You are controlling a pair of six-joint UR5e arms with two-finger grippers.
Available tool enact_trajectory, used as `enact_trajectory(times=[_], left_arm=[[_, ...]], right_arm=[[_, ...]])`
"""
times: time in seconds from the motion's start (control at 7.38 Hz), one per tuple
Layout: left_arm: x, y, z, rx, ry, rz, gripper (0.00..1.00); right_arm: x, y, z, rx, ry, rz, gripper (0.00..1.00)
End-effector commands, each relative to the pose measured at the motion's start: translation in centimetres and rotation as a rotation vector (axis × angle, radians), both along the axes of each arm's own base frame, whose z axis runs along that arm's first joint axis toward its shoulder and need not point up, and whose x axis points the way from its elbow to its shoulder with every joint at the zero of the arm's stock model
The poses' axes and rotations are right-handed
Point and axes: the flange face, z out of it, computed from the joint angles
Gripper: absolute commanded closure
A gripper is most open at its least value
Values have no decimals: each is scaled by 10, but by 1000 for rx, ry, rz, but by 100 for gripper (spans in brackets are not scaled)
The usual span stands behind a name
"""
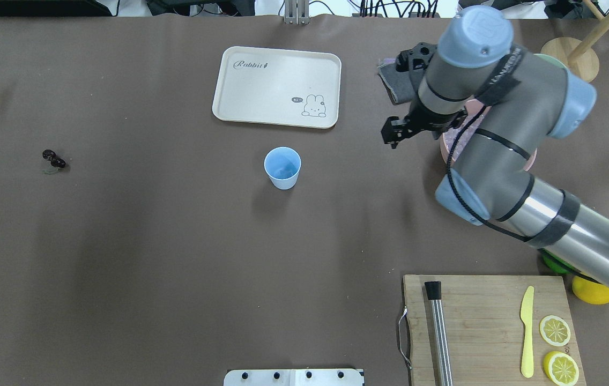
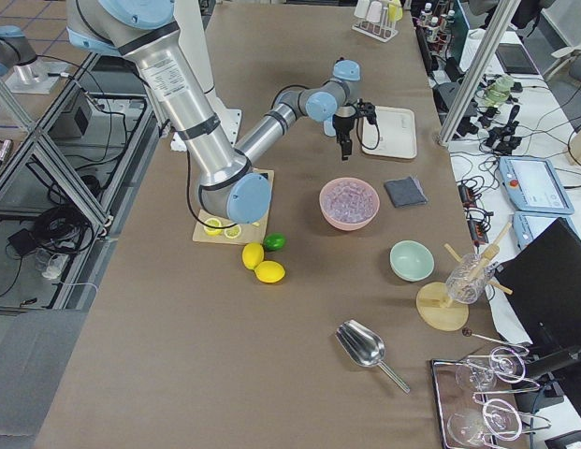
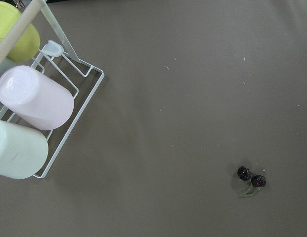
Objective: Put ice and cherries in cup
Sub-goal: 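Move the right gripper back to the bowl of ice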
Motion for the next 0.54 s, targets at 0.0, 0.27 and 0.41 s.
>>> enact_trajectory(times=[0.0,0.27,0.41], left_arm=[[0,0,-1,7,1,0,2],[1,0,-1,7,1,1,2],[3,-1,-2,10,1,6,2]], right_arm=[[63,-8,82,43,94,-82,10],[73,-6,108,46,154,-74,14],[59,-2,112,72,204,-76,14]])
